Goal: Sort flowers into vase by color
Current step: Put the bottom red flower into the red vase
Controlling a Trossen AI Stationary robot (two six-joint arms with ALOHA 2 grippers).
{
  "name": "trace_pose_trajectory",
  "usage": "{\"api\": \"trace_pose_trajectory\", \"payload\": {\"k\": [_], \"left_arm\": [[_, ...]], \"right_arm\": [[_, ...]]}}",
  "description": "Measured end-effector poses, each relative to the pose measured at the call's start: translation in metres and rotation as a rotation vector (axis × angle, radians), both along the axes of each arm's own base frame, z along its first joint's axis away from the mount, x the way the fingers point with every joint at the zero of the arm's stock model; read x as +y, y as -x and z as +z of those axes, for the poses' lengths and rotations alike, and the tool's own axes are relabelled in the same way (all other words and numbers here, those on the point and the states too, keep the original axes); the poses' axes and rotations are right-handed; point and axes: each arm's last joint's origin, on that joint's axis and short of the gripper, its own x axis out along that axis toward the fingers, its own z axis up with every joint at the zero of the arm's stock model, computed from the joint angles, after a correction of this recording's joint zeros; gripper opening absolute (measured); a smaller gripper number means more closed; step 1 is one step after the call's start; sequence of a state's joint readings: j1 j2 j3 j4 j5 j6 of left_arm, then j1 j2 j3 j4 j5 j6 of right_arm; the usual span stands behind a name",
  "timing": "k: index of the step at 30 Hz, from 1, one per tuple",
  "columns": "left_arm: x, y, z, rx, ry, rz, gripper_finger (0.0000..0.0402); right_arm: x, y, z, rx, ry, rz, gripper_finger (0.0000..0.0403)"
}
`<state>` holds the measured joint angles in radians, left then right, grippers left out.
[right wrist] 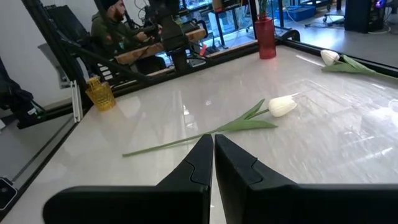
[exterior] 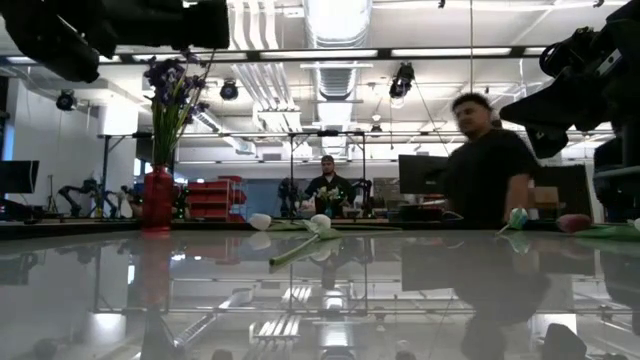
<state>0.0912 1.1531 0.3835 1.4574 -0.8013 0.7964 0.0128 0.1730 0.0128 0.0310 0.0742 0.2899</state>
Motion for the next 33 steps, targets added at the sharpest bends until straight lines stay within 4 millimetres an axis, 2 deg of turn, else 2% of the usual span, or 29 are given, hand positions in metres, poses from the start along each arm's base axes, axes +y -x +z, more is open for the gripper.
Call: {"api": "trace_pose_trajectory", "payload": {"k": [4, 7, 11, 16, 23, 29, 33], "left_arm": [[0.019, 0.01, 0.004, -0.049, 0.007, 0.091, 0.0], [0.024, 0.014, 0.004, -0.091, -0.009, 0.051, 0.0], [0.018, 0.024, 0.011, -0.147, -0.092, -0.067, 0.0], [0.012, 0.051, 0.013, -0.214, -0.143, -0.038, 0.0], [0.005, 0.081, 0.0, -0.257, -0.15, -0.026, 0.0], [0.001, 0.102, -0.008, -0.376, -0.098, -0.039, 0.0], [0.001, 0.106, -0.02, -0.284, -0.108, 0.004, 0.0]], "right_arm": [[0.0, 0.0, 0.0, -0.002, -0.019, -0.002, 0.0009], [0.0, 0.0, 0.0, -0.003, -0.032, -0.003, 0.0009], [0.0, 0.0, 0.0, -0.003, -0.036, -0.001, 0.0009], [0.0, 0.0, 0.0, -0.005, -0.043, -0.002, 0.0009], [0.0, 0.0, 0.0, -0.006, -0.045, -0.002, 0.0009], [0.0, 0.0, 0.0, -0.007, -0.054, -0.004, 0.0009], [0.0, 0.0, 0.0, -0.007, -0.054, -0.004, 0.0009]]}}
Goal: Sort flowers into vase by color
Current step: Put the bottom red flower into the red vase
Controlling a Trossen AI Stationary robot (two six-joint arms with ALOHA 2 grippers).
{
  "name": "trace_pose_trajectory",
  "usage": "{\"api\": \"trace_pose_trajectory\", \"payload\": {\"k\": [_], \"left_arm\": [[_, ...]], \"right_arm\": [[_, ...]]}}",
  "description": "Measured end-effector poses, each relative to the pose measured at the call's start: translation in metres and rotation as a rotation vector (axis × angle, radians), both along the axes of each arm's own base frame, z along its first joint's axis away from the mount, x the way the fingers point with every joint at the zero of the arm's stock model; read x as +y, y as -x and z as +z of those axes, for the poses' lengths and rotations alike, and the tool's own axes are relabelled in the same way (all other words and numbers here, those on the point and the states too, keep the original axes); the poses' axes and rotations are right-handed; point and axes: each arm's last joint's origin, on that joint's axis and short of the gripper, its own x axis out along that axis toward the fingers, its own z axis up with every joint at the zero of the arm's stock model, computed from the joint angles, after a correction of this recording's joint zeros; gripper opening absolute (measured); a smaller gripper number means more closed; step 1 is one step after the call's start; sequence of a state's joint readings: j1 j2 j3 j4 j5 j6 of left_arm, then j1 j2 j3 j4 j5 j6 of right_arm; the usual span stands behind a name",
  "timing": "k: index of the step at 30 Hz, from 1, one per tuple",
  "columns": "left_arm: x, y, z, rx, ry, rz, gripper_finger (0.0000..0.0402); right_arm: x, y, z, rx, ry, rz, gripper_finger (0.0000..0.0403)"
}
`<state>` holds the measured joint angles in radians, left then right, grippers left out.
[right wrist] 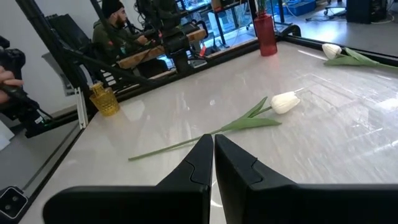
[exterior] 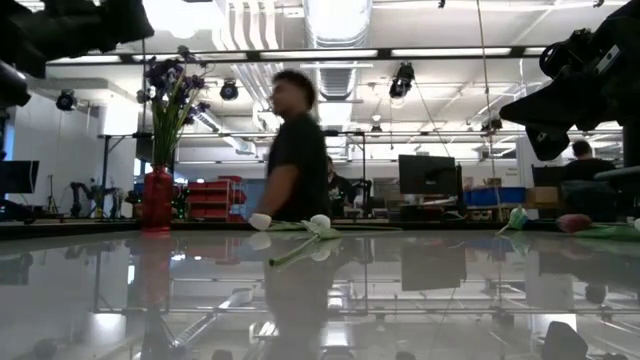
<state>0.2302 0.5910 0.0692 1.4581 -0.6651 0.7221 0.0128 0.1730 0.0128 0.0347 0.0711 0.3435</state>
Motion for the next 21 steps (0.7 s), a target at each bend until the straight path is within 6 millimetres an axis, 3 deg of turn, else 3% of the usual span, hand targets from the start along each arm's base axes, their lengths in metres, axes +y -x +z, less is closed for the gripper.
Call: {"api": "trace_pose_trajectory", "payload": {"k": [10, 21], "left_arm": [[0.0, 0.002, -0.016, 0.026, 0.025, -0.017, 0.0], [0.016, -0.002, -0.003, 0.004, -0.03, -0.014, 0.0]], "right_arm": [[0.0, 0.0, 0.0, -0.001, 0.002, 0.0, 0.0009], [0.0, 0.0, 0.001, -0.009, 0.003, -0.008, 0.0009]]}}
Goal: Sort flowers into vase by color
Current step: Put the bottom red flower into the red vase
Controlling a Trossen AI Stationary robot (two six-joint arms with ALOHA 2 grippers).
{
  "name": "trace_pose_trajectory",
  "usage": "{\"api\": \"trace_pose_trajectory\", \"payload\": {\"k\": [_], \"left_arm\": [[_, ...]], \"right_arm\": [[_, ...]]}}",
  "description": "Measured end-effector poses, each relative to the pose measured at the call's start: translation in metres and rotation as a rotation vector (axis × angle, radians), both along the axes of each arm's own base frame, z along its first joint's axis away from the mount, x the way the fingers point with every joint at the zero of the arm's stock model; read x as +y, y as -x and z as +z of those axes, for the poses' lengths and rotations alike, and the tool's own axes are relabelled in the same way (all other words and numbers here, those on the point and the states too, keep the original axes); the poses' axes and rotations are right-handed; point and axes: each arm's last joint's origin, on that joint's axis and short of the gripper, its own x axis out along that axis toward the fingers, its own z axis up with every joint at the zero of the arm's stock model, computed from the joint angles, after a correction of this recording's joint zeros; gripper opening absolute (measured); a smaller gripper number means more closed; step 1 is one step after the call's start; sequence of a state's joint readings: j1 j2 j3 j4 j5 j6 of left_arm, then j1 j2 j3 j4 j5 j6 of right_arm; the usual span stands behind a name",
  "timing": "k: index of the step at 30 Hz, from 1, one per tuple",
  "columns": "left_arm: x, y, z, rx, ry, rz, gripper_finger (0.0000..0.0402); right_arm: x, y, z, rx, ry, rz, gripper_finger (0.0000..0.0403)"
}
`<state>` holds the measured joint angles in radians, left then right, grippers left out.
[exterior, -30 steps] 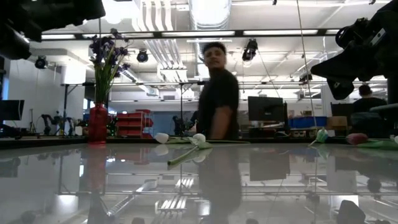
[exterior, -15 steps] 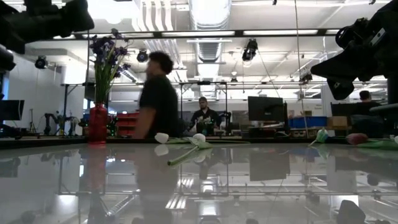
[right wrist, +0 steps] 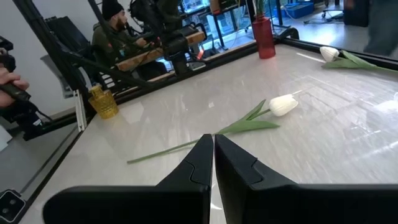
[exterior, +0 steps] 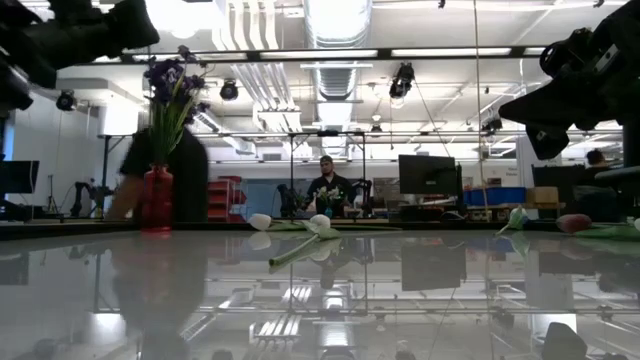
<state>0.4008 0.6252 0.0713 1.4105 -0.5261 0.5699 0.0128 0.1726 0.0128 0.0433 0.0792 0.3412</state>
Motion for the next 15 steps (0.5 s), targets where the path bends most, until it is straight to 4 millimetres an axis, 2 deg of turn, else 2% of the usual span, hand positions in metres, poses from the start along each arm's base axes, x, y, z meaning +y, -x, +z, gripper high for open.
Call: {"api": "trace_pose_trajectory", "payload": {"k": [6, 15], "left_arm": [[0.023, -0.012, 0.003, 0.069, 0.056, 0.047, 0.0], [0.036, -0.014, 0.002, 0.083, 0.051, 0.043, 0.0]], "right_arm": [[0.0, 0.0, 0.0, 0.0, -0.001, 0.0, 0.0009], [0.0, 0.0, 0.0, 0.0, -0.011, -0.001, 0.0009]]}}
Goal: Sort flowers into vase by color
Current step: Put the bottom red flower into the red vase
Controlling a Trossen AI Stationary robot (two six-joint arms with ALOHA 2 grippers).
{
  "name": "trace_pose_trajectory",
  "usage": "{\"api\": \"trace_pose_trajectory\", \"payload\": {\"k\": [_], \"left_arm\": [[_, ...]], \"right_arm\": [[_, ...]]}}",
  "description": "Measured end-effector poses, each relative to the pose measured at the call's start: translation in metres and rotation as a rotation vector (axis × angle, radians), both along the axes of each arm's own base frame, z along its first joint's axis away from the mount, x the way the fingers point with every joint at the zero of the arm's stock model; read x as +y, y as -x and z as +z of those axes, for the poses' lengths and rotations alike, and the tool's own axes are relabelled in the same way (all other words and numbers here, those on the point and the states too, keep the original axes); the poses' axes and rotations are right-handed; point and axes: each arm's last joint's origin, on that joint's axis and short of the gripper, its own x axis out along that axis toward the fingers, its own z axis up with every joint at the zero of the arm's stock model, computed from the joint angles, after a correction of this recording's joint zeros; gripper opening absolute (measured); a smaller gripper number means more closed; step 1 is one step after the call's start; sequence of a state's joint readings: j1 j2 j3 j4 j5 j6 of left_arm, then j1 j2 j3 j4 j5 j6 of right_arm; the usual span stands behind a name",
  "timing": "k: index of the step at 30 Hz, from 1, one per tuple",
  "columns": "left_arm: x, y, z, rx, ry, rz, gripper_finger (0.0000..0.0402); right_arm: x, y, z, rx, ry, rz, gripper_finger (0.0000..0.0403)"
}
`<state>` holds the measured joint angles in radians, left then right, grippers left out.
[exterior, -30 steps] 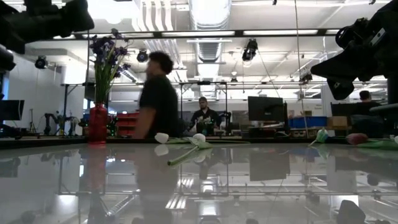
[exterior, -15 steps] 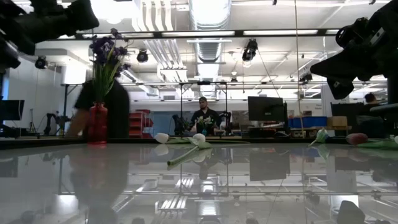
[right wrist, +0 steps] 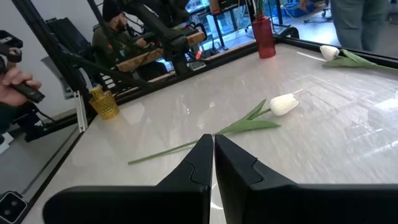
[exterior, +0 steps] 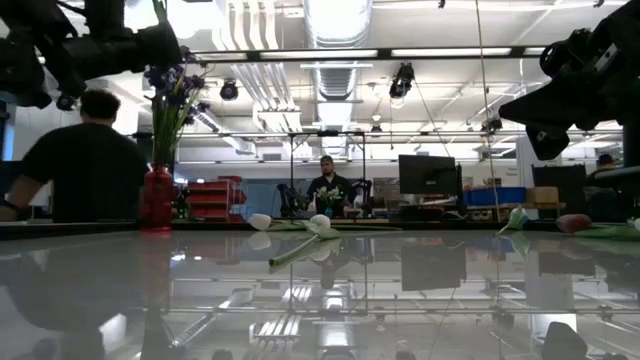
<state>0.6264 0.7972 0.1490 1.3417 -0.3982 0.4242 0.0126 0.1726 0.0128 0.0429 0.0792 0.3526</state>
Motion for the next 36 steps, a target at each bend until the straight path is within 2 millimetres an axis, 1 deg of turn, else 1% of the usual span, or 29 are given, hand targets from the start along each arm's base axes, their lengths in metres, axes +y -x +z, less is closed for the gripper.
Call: {"api": "trace_pose_trajectory", "payload": {"k": [6, 15, 25, 31, 36], "left_arm": [[0.006, 0.003, -0.005, 0.012, 0.004, 0.001, 0.0], [0.017, 0.005, -0.009, -0.005, 0.015, -0.03, 0.0], [0.026, 0.0, -0.018, 0.026, 0.051, -0.015, 0.0], [0.029, 0.0, -0.019, -0.008, 0.025, -0.006, 0.0], [0.033, -0.001, -0.023, -0.018, 0.048, -0.007, 0.0]], "right_arm": [[0.0, 0.0, 0.0, -0.002, -0.04, -0.004, 0.0009], [0.0, 0.0, 0.0, -0.001, -0.041, -0.004, 0.0009], [0.0, 0.0, 0.0, -0.002, -0.041, -0.004, 0.0009], [0.0, 0.0, 0.0, -0.002, -0.041, -0.004, 0.0009], [0.0, 0.0, 0.0, -0.001, -0.041, -0.004, 0.0009]]}}
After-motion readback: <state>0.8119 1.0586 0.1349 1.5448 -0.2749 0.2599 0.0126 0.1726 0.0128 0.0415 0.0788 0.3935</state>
